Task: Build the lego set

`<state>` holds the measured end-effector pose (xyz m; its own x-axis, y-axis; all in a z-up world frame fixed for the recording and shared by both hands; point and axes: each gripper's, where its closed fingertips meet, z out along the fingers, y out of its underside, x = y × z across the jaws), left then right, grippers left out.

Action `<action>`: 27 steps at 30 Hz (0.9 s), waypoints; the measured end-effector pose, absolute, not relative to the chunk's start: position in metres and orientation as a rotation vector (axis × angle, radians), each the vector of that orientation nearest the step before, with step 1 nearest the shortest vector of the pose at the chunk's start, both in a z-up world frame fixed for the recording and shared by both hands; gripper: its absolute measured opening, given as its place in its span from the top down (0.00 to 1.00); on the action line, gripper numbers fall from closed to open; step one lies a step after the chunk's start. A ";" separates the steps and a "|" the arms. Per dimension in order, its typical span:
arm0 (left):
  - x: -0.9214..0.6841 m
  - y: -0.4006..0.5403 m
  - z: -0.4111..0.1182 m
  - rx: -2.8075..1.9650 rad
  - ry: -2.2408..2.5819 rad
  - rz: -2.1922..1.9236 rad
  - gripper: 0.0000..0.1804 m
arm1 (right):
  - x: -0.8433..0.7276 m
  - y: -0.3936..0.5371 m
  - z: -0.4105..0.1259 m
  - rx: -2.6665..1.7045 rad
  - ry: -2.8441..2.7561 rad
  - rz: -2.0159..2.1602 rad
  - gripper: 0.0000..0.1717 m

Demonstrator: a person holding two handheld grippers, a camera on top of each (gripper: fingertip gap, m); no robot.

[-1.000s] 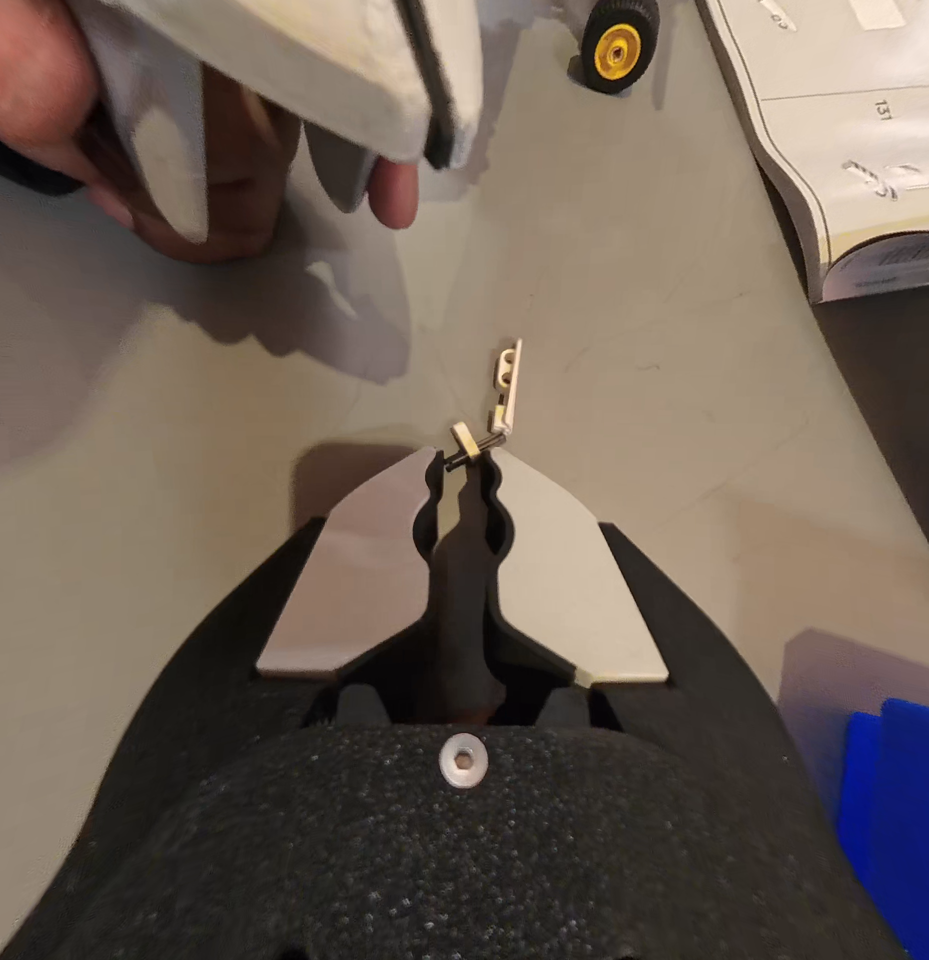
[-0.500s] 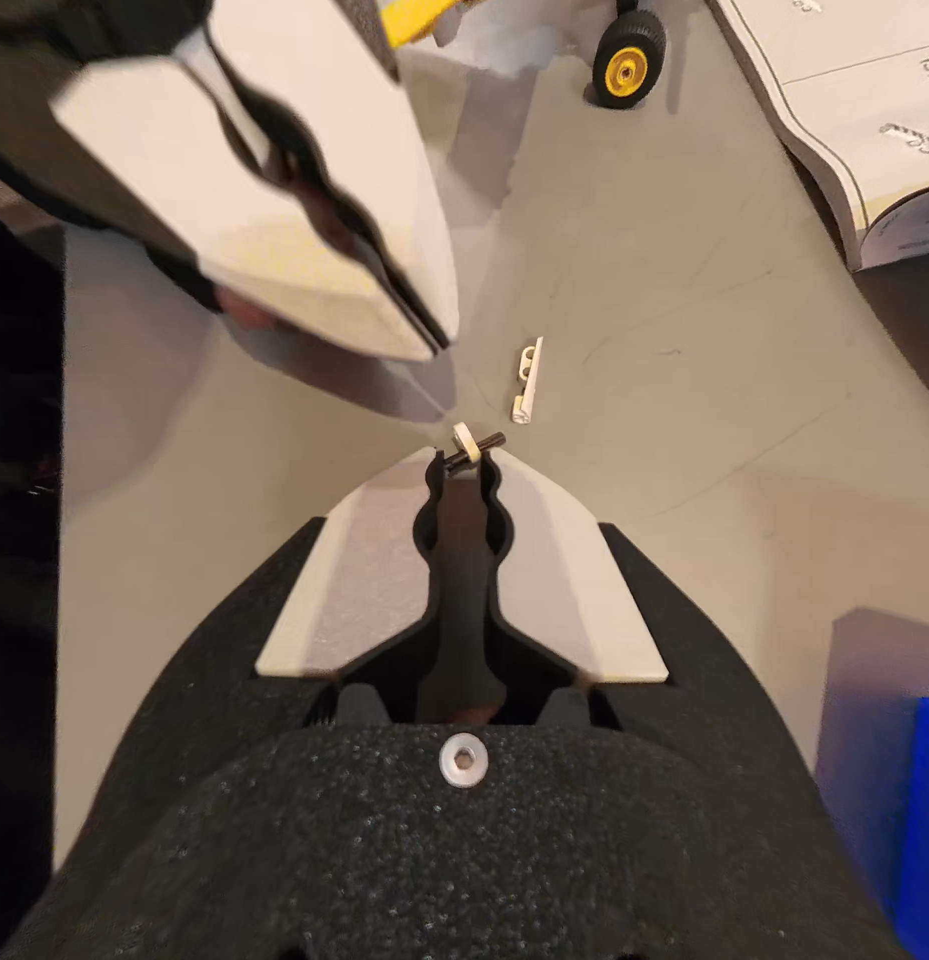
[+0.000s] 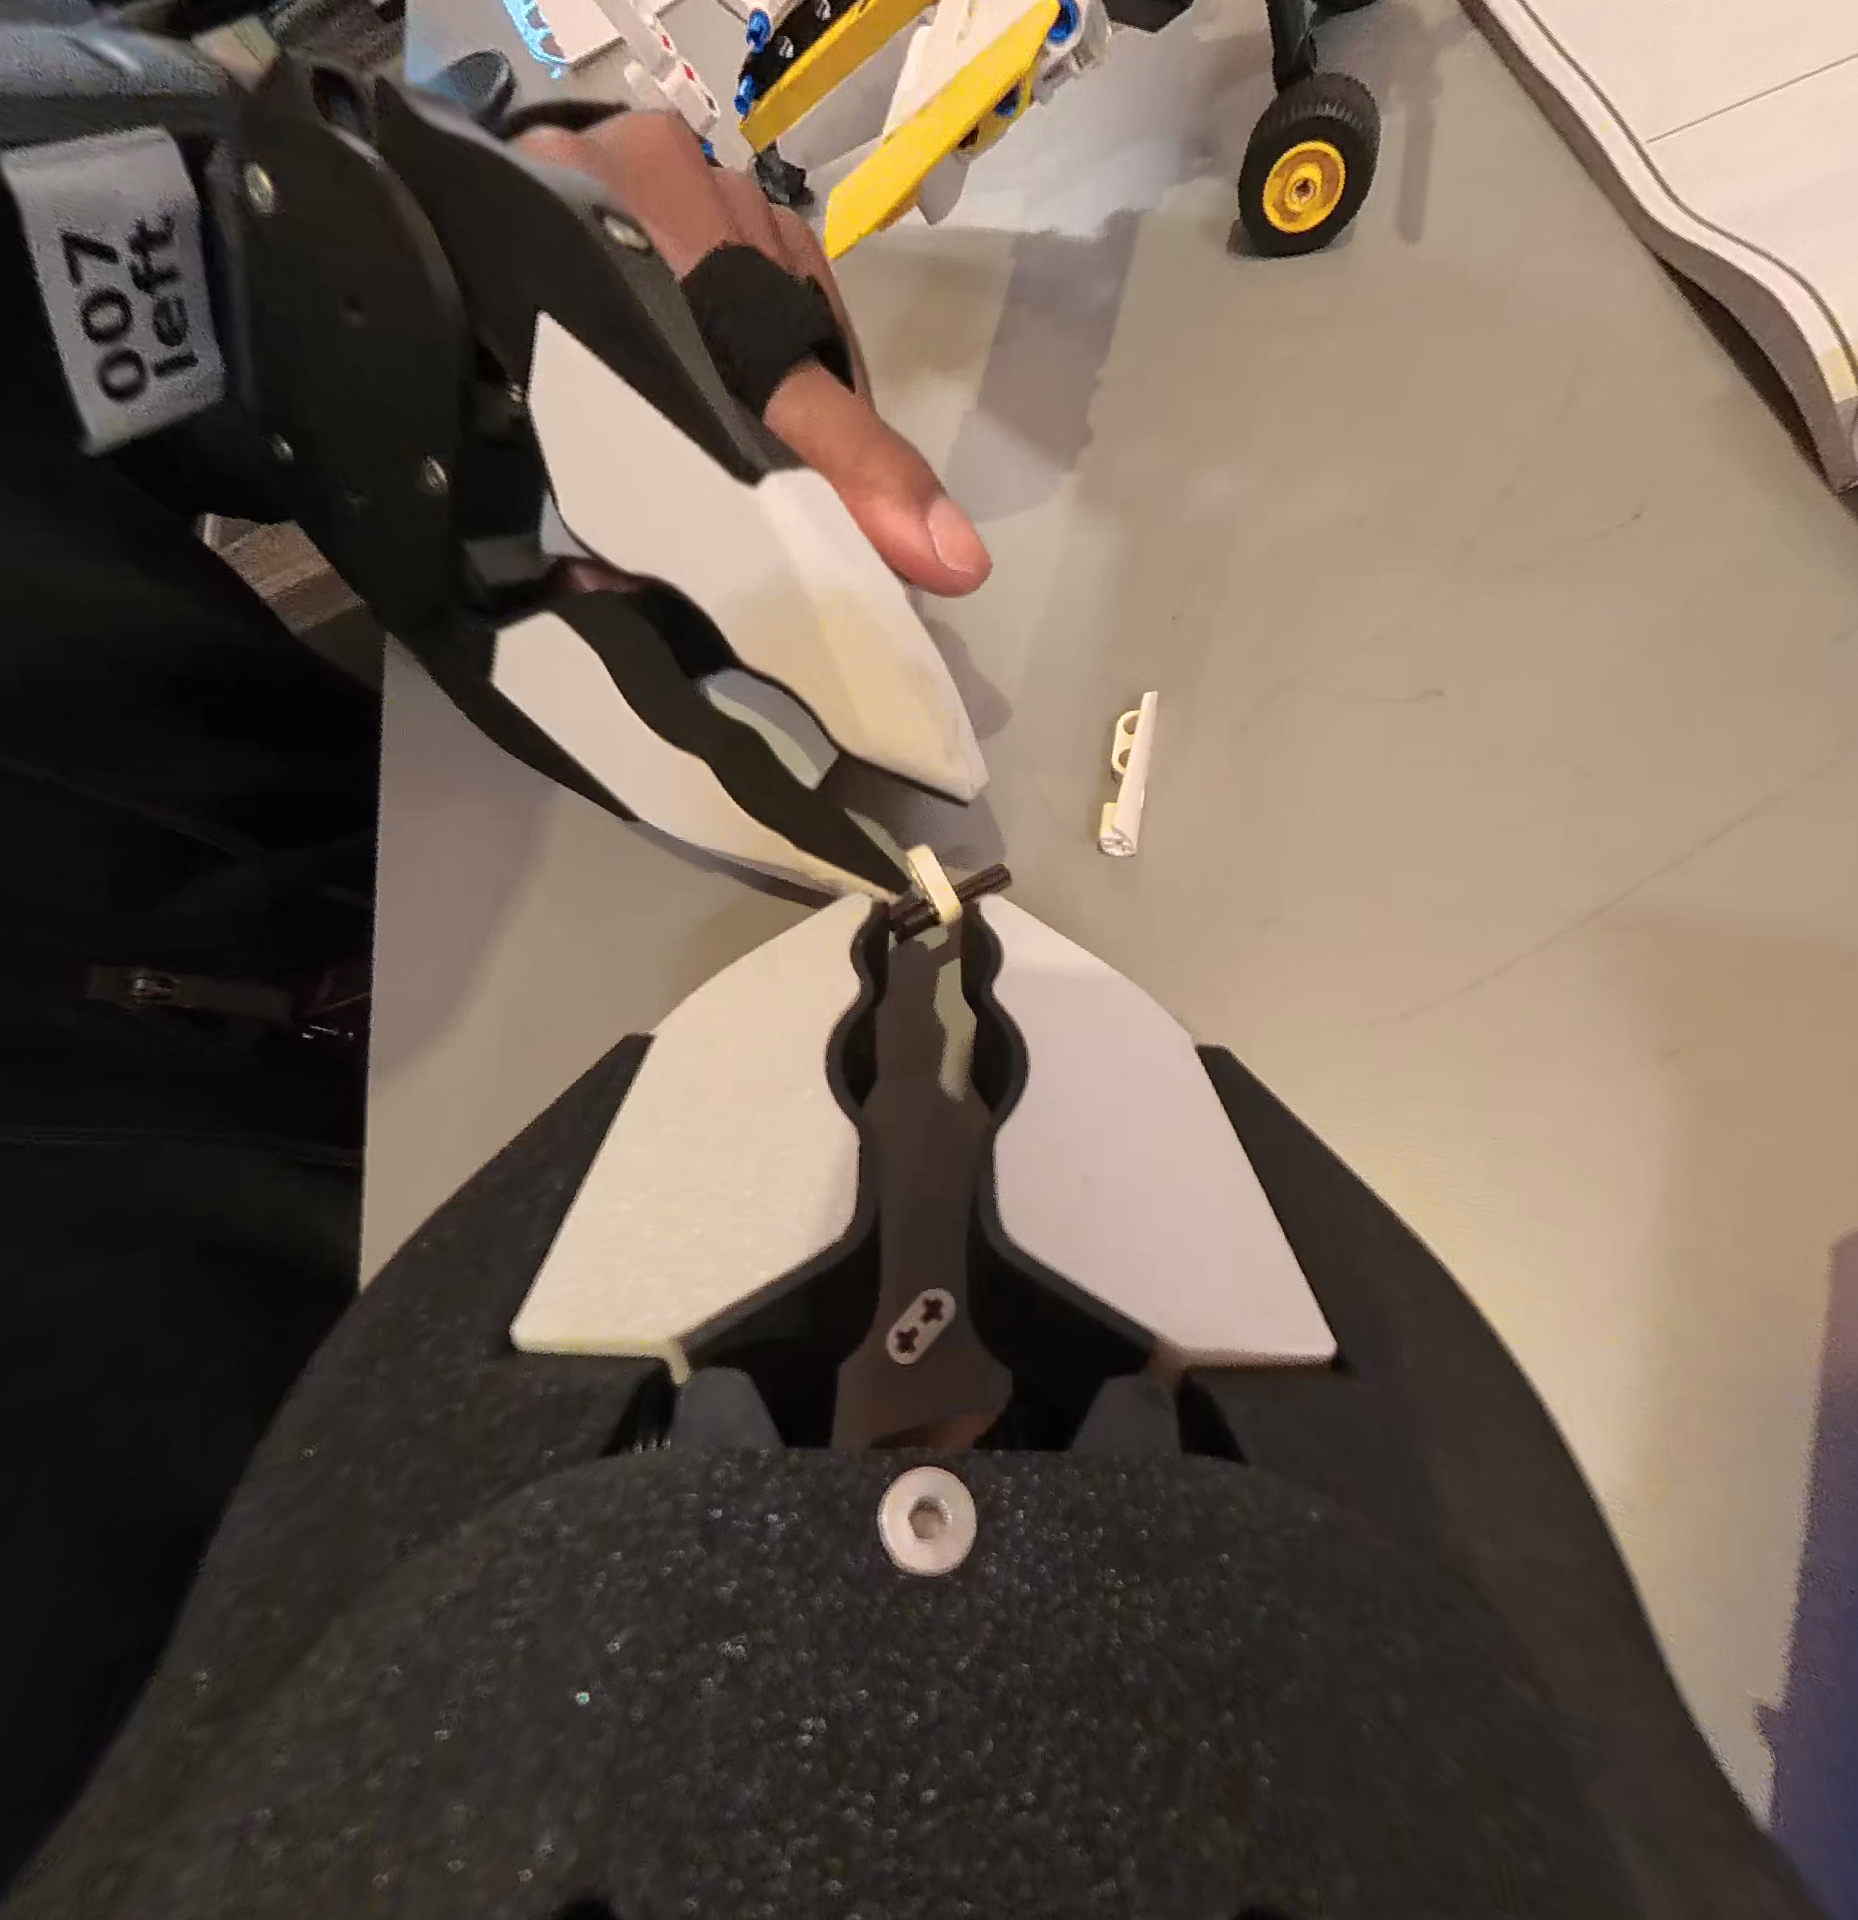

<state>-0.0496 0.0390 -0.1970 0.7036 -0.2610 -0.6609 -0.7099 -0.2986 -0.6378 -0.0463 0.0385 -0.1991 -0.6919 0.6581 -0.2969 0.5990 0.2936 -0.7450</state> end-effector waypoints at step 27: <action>-0.046 0.030 -0.119 -1.515 0.078 -0.501 0.96 | -0.052 0.029 -0.136 -0.882 -2.144 1.849 0.90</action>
<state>-0.0457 0.0301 -0.1187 0.8967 -0.3610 0.2562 0.2655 -0.0246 -0.9638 -0.0516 0.0289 -0.1360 -0.8088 0.5364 -0.2411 0.3174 0.0529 -0.9468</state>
